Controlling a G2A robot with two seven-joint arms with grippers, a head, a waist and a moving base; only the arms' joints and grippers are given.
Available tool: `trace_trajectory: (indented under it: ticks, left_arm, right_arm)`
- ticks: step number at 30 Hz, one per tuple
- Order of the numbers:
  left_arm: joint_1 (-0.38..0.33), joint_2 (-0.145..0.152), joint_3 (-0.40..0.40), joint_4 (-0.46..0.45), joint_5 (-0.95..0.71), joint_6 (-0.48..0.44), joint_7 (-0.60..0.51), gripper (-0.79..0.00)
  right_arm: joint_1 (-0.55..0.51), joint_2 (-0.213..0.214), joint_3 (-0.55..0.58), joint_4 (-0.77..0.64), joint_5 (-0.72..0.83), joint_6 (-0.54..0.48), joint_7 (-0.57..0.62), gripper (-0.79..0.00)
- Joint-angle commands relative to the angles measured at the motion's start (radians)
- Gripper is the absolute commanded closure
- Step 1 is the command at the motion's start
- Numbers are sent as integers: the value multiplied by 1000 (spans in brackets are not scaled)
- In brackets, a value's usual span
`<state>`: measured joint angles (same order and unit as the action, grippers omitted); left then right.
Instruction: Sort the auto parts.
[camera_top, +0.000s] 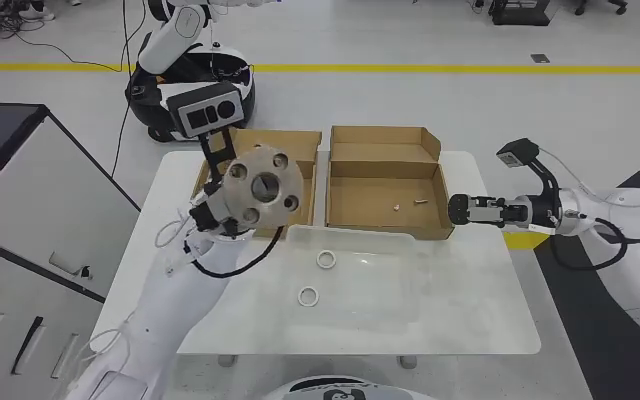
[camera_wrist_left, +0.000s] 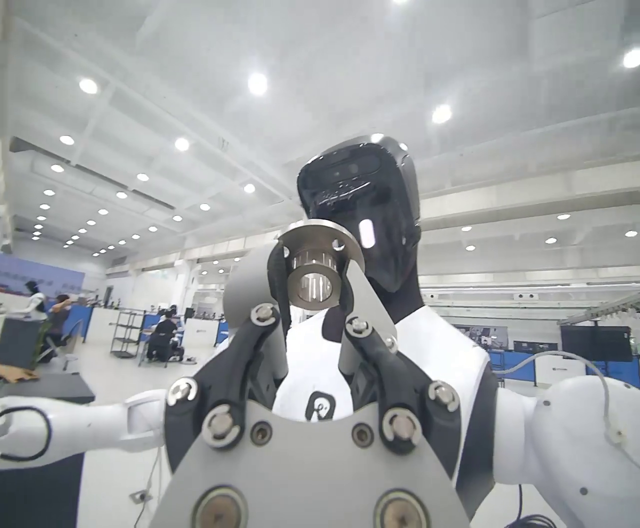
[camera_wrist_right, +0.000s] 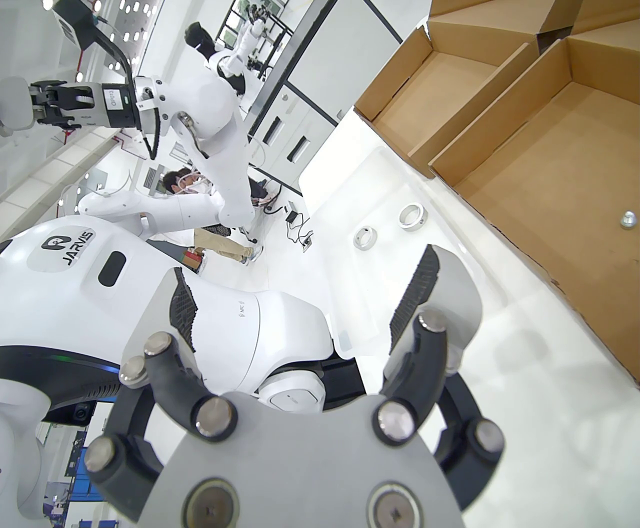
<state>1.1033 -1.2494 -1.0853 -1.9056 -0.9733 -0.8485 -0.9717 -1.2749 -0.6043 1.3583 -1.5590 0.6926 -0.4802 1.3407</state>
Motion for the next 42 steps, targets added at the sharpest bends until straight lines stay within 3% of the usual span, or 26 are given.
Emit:
trace_trajectory:
  ticks: [1,8,18,42]
  left_arm:
    - [3,0,-4,8,47,2,-1,0]
    - [9,-3,-6,7,92,3,-2,0]
    - [11,-18,7,-40,-93,3,-3,0]
    - [19,-30,-13,-56,-105,23,-23,0]
  right_arm:
    - [0,0,0,0,0,0,0,-785]
    - [0,0,0,0,0,0,0,-785]
    - [0,0,0,0,0,0,0,-785]
    - [0,0,0,0,0,0,0,-785]
